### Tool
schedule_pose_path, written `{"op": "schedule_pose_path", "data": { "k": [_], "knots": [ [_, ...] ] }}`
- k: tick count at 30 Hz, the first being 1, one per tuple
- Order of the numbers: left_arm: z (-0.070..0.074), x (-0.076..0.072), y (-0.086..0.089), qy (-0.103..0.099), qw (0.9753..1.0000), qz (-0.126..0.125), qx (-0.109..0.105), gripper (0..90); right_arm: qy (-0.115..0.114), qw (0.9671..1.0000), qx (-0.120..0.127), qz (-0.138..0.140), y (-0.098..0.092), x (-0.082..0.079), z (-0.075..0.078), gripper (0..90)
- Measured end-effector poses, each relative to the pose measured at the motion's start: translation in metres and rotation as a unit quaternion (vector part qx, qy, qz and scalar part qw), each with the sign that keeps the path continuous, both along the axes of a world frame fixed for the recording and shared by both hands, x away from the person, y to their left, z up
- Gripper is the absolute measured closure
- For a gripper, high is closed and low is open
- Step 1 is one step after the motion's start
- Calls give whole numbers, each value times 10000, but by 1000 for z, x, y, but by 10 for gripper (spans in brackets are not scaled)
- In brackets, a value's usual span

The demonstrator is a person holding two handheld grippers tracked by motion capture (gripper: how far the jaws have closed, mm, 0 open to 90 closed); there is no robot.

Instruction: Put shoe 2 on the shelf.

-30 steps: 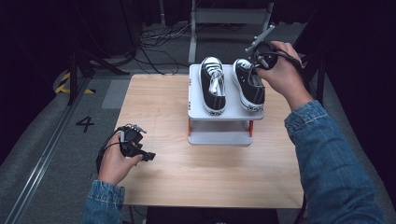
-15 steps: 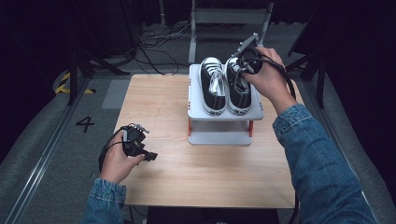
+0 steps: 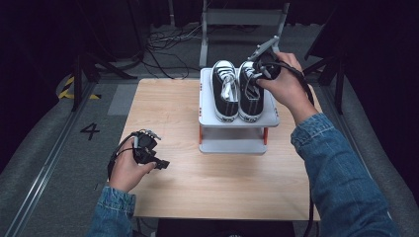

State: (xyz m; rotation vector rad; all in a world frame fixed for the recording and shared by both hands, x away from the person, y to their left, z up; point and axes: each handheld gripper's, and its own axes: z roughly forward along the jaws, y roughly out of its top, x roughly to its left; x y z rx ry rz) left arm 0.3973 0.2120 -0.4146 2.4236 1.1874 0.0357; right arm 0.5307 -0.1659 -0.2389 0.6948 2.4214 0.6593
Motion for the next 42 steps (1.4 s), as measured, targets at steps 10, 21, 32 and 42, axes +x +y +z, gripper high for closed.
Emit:
{"op": "schedule_pose_path", "data": {
  "k": [10, 21, 32, 42],
  "knots": [
    [0, 3, 1, 26, 10000, 20, -3, 287, -12, 9955, 848, -417, -48, -28, 24, 429],
    [-1, 7, 5, -87, 9998, 147, 85, 211, 19, 9891, 1323, -643, -121, -74, 20, 422],
    [-2, 6, 14, -187, 9997, 151, 101, 169, 199, 9813, 1727, -831, -191, -116, -52, 388],
    [-3, 7, 19, -203, 9996, 95, 168, 170, 955, 9644, 2007, -1431, -215, -144, -139, 230]
  ]
}}
